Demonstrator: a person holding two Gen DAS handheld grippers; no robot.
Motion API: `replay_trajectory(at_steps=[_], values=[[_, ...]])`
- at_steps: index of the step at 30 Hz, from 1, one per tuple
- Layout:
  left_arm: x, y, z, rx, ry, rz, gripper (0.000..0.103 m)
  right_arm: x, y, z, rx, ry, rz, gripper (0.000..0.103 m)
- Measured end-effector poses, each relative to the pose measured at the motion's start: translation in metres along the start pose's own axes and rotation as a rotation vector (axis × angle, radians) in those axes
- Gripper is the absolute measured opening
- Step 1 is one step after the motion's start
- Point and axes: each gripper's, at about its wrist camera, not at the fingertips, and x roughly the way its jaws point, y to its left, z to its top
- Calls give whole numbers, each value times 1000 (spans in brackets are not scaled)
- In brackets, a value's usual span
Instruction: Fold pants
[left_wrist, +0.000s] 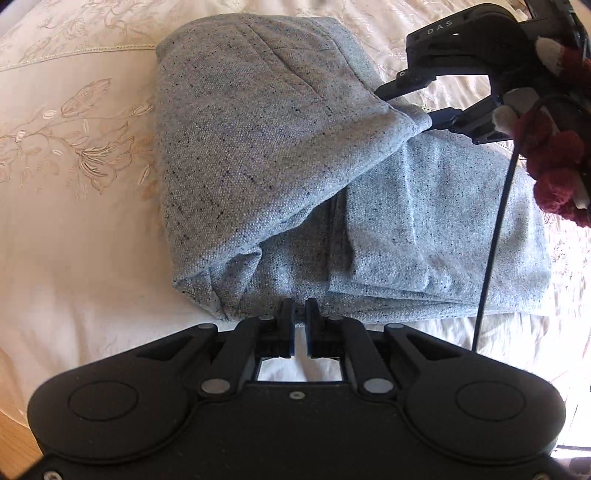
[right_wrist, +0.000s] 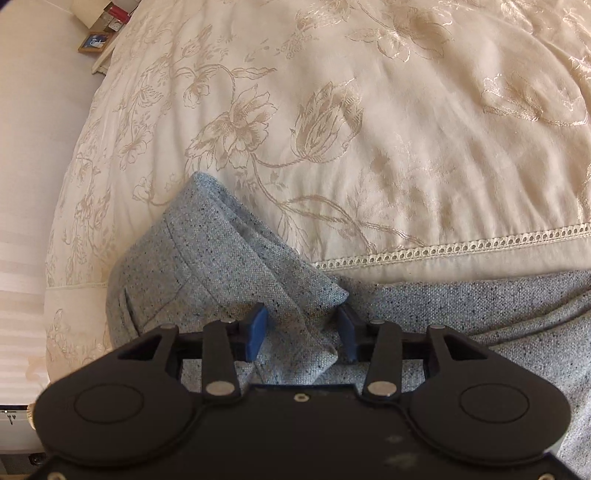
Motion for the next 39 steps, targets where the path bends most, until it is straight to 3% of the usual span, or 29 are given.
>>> replay_trajectory(at_steps=[2,3,4,5,9,12,16,19,23,26,29,32,36,39], values=[[-9,-4,-2,22,-18,11,13,1,3,-1,-16,-14,20,41],[-14,-5,-6,33,-26,19,13,-1,7,-2,-62,-23,36,24],[-17,-5,-9,39,-30,27,13,-4,15,-3,-120,-40,36,13],[-20,-4,-11,39,-33,32,13,-8,22,-4,-167,-53,25,11],[-35,-1,-18,9,-64,27,13,-46,46,-8,-291,-117,67,9],[-57,-8,-26,47,-143,15,13,-84,59,-12,-314,-162,142,9],[-72,-30,-9,100,-243,-47,13,-126,72,-24,-352,-213,199,8],[-58,-49,2,124,-244,-66,13,-155,72,-34,-366,-250,216,8],[-24,-66,3,142,-193,-20,14,-194,55,-43,-330,-304,245,8],[-9,-65,-2,123,-159,89,15,-227,27,-57,-296,-377,201,8],[-9,-50,-10,68,-172,100,16,-241,-19,-72,-225,-404,119,8],[-11,-40,-14,49,-169,129,16,-221,-73,-86,-114,-340,10,8],[-10,-32,-19,25,-142,129,14,-161,-127,-109,-28,-212,-135,8],[-14,-37,-23,62,-119,131,14,-142,-147,-121,-4,-196,-157,8]])
